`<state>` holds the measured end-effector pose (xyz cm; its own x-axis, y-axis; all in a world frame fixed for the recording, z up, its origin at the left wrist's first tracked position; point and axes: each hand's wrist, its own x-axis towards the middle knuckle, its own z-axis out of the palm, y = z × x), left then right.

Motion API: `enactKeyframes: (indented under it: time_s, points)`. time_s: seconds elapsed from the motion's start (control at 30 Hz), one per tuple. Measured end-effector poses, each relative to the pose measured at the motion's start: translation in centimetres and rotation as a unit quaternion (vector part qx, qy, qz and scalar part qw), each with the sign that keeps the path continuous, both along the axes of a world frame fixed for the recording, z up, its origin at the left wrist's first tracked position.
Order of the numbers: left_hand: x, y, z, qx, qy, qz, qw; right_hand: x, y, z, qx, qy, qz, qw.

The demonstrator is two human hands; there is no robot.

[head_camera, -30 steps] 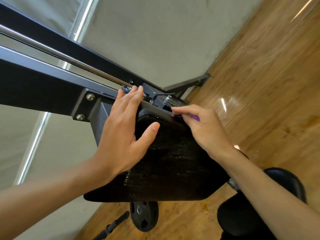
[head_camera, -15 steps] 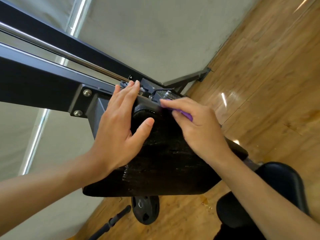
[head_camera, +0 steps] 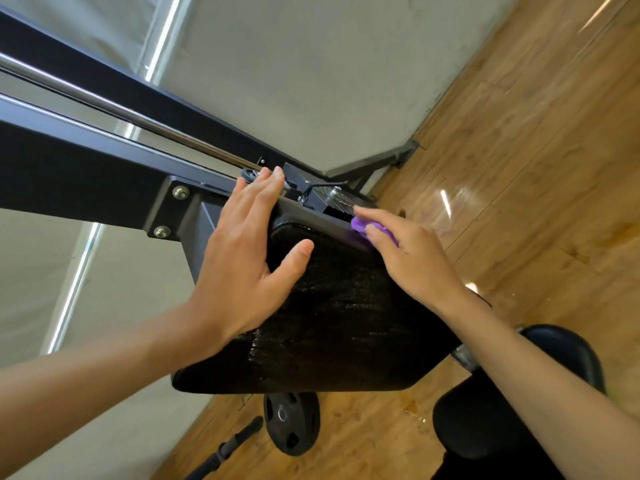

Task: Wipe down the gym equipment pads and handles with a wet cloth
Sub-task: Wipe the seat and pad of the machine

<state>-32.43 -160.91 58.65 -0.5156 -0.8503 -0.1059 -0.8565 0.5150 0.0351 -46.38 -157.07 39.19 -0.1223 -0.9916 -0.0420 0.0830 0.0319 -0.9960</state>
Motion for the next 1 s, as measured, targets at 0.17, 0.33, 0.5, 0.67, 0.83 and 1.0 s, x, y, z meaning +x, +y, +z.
enactKeyframes:
  time_s: [0.17, 0.33, 0.5, 0.67, 0.83, 1.0]
  points:
    - [-0.1, -0.5, 0.4, -0.025, -0.034, -0.039, 0.998, -0.1, 0.7, -1.2, 0.077, -0.108, 0.024, 0.991]
    - [-1.5, -0.3, 1.1, -0.078, -0.172, -0.111, 0.976, -0.7, 0.5, -0.7, 0.098, -0.107, 0.030, 0.989]
    - [-5.2, -2.1, 0.0, -0.085, -0.346, -0.259, 0.898, -1.0, 0.5, -1.0, 0.055, -0.072, 0.038, 0.995]
    - [-6.0, -2.5, -0.6, -0.064, -0.403, -0.275, 0.870, -1.2, 1.2, -3.0, 0.048, -0.071, 0.035, 0.996]
    - [-5.9, -2.7, -0.5, -0.063, -0.395, -0.275, 0.874, -2.9, 6.1, -12.0, 0.227, -0.077, 0.018, 0.971]
    - [-5.7, -2.4, -0.7, -0.069, -0.365, -0.270, 0.888, -1.7, 5.2, -11.6, 0.181, -0.102, -0.024, 0.978]
